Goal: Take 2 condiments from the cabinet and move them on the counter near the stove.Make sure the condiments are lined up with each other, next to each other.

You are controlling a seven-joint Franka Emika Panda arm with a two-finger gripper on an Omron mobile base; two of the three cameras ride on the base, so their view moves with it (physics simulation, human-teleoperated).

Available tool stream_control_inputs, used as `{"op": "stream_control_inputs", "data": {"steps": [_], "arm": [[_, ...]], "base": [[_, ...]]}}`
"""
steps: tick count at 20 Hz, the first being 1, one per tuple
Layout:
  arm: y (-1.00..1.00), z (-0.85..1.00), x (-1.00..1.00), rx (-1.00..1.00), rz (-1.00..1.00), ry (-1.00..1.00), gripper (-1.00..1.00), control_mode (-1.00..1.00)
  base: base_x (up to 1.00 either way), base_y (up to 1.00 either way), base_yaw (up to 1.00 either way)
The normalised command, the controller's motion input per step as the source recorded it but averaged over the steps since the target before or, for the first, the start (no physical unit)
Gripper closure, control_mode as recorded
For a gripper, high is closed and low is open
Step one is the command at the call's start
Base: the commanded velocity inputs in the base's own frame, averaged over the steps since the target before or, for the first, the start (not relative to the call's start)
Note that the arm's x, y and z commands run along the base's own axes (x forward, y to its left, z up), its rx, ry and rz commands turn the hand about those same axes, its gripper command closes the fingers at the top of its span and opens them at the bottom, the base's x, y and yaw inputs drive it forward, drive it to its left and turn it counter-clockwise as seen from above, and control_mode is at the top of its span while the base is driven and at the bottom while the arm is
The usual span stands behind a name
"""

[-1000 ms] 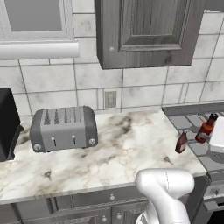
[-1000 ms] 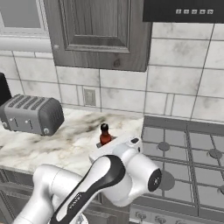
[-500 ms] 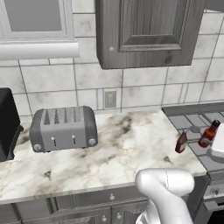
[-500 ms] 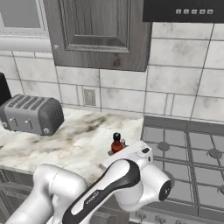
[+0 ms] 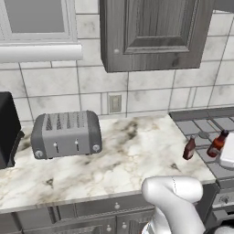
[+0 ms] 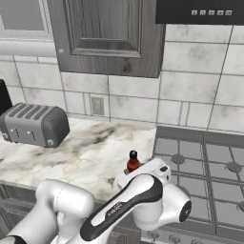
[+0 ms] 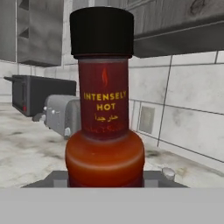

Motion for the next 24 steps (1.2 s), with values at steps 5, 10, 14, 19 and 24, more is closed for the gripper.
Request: {"op": "stream_control_inputs", "data": {"steps": [5, 10, 14, 19, 24], "arm": [[0.0, -0.27, 0.18, 0.0, 0.0, 0.0, 1.0, -1.0], [0.0, -0.23, 0.24, 0.0, 0.0, 0.0, 1.0, -1.0], [-0.01, -0.22, 0.24, 0.0, 0.0, 0.0, 1.0, -1.0], [-0.1, -0.22, 0.23, 0.01, 0.0, 0.0, 1.0, -1.0], [-0.07, -0.3, 0.21, 0.0, 0.0, 0.0, 1.0, -1.0]], "base": [[0.0, 0.0, 0.0], [0.0, 0.0, 0.0], [0.0, 0.0, 0.0], [0.0, 0.0, 0.0], [0.0, 0.0, 0.0]]}}
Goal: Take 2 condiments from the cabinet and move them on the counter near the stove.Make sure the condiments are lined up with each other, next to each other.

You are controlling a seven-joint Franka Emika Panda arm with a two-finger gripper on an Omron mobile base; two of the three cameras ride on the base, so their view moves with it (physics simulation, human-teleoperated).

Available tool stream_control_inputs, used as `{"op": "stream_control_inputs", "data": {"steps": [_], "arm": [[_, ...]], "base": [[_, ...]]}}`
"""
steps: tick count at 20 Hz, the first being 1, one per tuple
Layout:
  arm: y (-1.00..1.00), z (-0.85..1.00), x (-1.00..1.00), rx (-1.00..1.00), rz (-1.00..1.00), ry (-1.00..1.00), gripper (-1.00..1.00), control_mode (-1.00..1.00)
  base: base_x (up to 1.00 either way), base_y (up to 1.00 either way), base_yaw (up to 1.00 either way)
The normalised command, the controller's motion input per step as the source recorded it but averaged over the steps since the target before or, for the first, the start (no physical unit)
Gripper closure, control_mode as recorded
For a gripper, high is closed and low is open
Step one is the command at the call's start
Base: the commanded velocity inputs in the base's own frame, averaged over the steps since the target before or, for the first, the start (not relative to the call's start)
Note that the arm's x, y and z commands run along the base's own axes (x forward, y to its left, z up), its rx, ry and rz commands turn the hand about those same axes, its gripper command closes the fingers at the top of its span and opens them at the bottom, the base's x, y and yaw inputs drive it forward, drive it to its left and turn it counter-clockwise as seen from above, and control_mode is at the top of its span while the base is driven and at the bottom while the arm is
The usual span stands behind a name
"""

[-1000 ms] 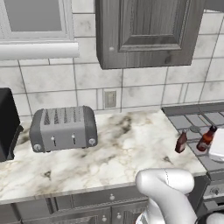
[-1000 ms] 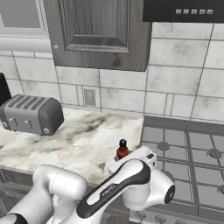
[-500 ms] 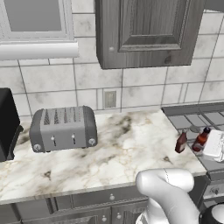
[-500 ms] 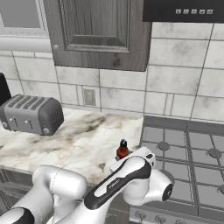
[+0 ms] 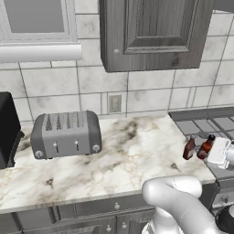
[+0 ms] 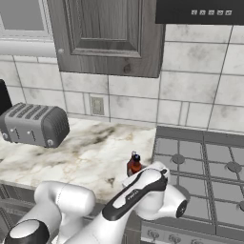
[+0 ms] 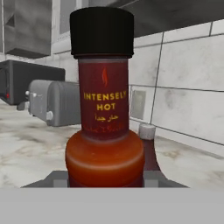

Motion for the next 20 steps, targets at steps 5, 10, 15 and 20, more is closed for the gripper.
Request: {"op": "stream_control_inputs", "data": {"steps": [5, 10, 15, 20], "arm": [[-0.06, -0.31, 0.21, 0.0, 0.0, 0.0, 1.0, -1.0], [-0.03, -0.21, 0.24, 0.0, 0.0, 0.01, 1.0, -1.0], [-0.04, -0.16, 0.17, 0.0, 0.0, 0.05, 1.0, -1.0], [-0.09, -0.17, 0.07, 0.0, 0.0, 0.05, 1.0, -1.0]], "base": [[0.0, 0.0, 0.0], [0.0, 0.0, 0.0], [0.0, 0.0, 0.0], [0.0, 0.0, 0.0]]}}
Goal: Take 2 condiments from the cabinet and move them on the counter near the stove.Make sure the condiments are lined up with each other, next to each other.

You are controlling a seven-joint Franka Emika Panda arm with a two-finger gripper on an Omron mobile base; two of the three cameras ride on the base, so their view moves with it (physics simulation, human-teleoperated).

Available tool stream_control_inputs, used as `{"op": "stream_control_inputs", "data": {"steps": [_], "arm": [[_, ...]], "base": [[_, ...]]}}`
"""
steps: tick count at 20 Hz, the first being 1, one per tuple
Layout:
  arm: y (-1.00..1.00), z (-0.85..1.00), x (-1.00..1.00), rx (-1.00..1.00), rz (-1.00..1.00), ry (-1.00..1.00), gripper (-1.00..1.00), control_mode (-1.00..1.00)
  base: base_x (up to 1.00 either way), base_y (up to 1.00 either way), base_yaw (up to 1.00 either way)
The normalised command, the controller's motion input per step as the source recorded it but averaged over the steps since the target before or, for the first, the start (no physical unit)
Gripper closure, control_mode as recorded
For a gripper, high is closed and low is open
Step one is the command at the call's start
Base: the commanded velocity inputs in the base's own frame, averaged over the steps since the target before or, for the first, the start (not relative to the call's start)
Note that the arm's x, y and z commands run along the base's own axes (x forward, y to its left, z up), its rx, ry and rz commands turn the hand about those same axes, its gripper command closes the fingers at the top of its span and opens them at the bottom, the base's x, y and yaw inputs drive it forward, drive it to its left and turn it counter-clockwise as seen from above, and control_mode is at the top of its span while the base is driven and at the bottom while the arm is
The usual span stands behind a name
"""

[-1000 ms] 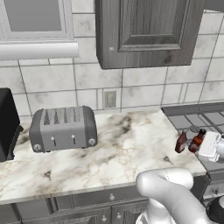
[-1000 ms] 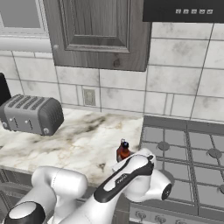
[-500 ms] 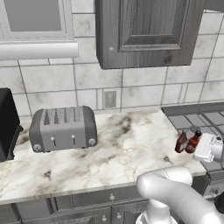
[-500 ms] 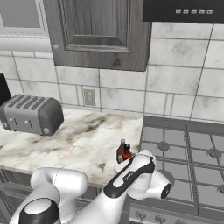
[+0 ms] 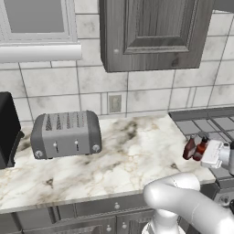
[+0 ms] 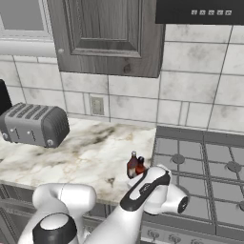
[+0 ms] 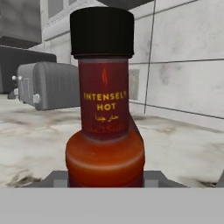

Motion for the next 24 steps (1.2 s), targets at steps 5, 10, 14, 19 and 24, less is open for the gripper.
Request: {"op": "stream_control_inputs", "data": {"steps": [5, 10, 14, 19, 24], "arm": [[-0.07, -0.16, 0.0, 0.0, 0.0, 0.02, 1.0, -1.0], [0.0, -0.16, 0.04, 0.0, 0.0, 0.0, 1.0, -1.0], [0.0, -0.07, 0.12, 0.0, 0.0, 0.0, 1.0, -1.0], [0.0, -0.04, 0.11, 0.0, 0.0, 0.0, 1.0, -1.0], [0.0, -0.06, 0.01, 0.0, 0.0, 0.0, 1.0, -1.0]], "base": [[0.0, 0.0, 0.0], [0.0, 0.0, 0.0], [0.0, 0.0, 0.0], [0.0, 0.0, 0.0], [0.0, 0.0, 0.0]]}}
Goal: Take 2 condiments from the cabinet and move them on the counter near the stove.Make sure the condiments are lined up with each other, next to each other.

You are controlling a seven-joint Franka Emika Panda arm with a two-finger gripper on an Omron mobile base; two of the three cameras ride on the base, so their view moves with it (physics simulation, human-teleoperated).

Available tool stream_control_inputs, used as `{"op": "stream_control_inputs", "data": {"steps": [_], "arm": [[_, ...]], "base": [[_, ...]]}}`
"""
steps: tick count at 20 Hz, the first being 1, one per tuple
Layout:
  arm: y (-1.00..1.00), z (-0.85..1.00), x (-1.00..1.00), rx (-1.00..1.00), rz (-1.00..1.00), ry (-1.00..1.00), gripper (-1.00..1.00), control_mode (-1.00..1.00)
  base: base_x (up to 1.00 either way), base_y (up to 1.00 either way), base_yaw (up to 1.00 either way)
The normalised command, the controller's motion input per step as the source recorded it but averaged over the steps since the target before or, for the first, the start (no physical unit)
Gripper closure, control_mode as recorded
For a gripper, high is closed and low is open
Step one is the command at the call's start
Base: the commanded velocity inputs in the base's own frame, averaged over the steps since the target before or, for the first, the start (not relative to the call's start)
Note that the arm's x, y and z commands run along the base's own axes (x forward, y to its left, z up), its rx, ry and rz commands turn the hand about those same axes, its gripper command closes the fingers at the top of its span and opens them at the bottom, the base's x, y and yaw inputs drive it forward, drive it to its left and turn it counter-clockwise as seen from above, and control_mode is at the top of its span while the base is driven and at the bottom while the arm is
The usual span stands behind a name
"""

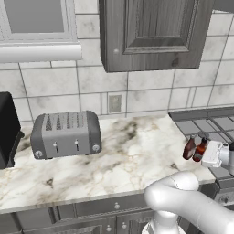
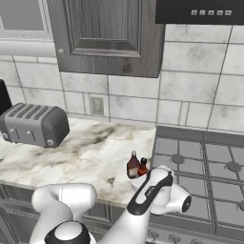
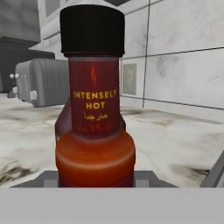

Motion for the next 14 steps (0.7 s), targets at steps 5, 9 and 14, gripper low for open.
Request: {"op": "stream_control_inputs", "data": {"steps": [5, 9, 14], "arm": [[0.01, -0.15, 0.0, 0.0, 0.0, 0.0, 1.0, -1.0], [0.07, -0.18, 0.0, 0.0, 0.0, 0.0, 1.0, -1.0], [0.09, -0.11, 0.0, 0.0, 0.0, 0.0, 1.0, -1.0]], "base": [[0.0, 0.0, 0.0], [0.0, 0.0, 0.0], [0.0, 0.0, 0.0]]}}
